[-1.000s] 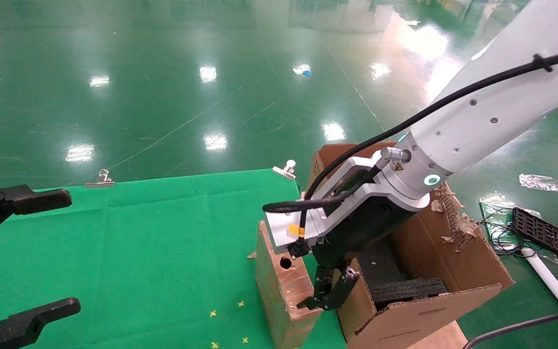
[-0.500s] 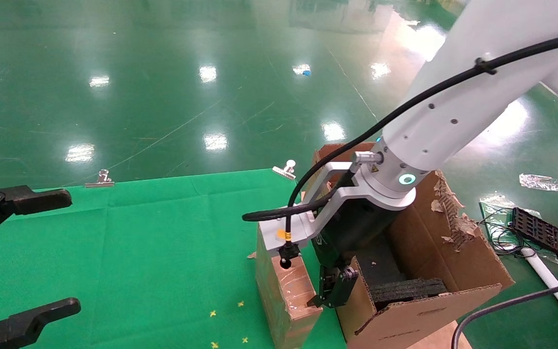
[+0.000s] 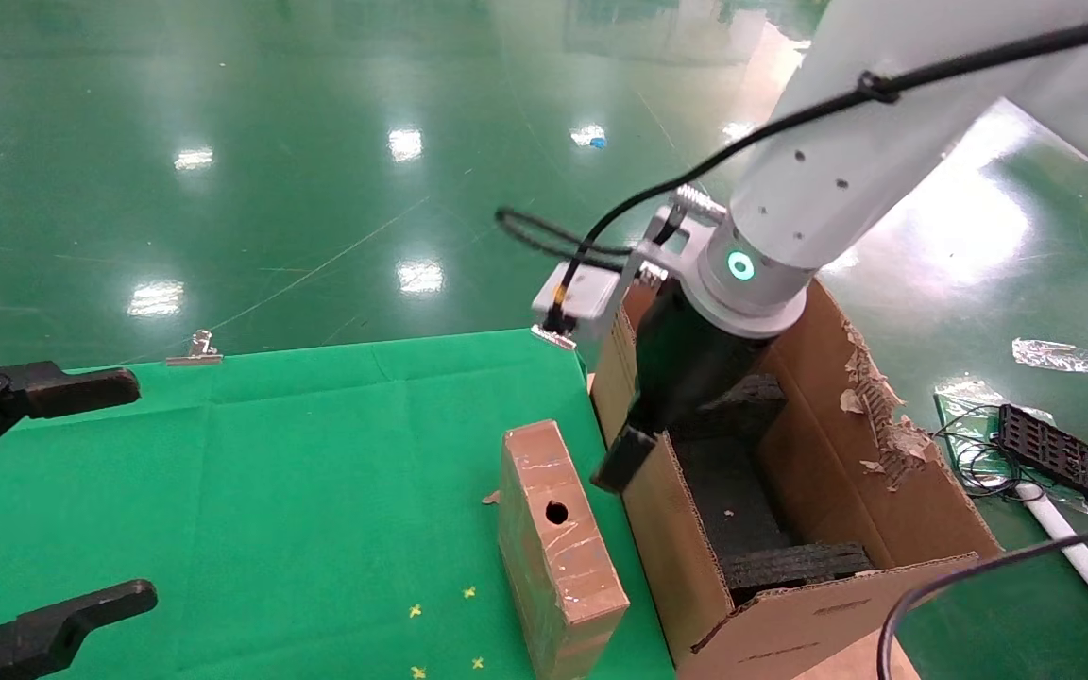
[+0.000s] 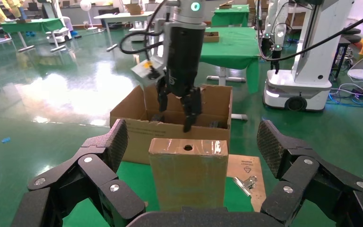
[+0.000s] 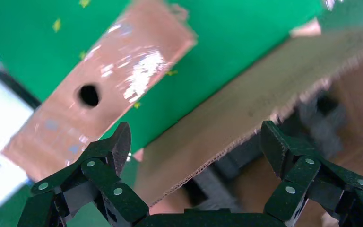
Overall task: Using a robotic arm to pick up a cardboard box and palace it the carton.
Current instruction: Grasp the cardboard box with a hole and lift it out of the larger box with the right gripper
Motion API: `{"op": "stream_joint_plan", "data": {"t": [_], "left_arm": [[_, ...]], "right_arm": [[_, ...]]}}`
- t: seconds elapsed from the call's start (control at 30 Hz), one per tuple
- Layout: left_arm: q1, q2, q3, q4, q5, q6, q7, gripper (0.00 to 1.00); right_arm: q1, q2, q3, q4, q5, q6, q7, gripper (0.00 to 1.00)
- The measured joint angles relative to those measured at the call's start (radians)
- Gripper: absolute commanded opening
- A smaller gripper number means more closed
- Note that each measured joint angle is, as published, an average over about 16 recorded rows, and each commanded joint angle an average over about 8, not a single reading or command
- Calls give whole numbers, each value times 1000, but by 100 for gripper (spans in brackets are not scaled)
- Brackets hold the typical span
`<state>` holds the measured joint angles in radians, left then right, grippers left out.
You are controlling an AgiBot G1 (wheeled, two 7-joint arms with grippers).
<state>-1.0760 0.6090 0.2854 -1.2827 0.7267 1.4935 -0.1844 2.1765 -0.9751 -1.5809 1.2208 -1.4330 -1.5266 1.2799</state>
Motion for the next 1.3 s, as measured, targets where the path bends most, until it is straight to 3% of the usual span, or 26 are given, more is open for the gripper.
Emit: {"op": "stream_joint_plan", "data": {"t": [0.2,0.57,0.63,0.83,0.9,0.97,1.03,1.2,1.3], "left_arm": [[0,0,0,0,0,0,0,100],[0,0,1,0,-1,-1,1,100],[0,-1,1,0,-1,-1,1,100],[0,-1,2,0,-1,-1,1,100],[0,-1,2,0,-1,-1,1,98],[0,-1,2,0,-1,-1,1,89],[0,-1,2,0,-1,-1,1,72],[-1,-1,2,0,-2,-1,1,14],[-1,-1,3,0,-2,-1,1,1]], "right_arm": [[-29,-32,0,-132,72,-18,123,100],[-84,-104,-27,-320,152,-36,151,99],[-90,-116,-36,-337,155,-36,151,86],[-100,-145,-62,-358,151,-33,160,12],[-103,-151,-70,-358,150,-32,163,0],[-106,-155,-78,-356,148,-30,168,0],[-110,-158,-85,-352,147,-28,172,0],[-117,-161,-100,-341,143,-24,184,0],[-121,-160,-108,-335,141,-22,189,0]]}}
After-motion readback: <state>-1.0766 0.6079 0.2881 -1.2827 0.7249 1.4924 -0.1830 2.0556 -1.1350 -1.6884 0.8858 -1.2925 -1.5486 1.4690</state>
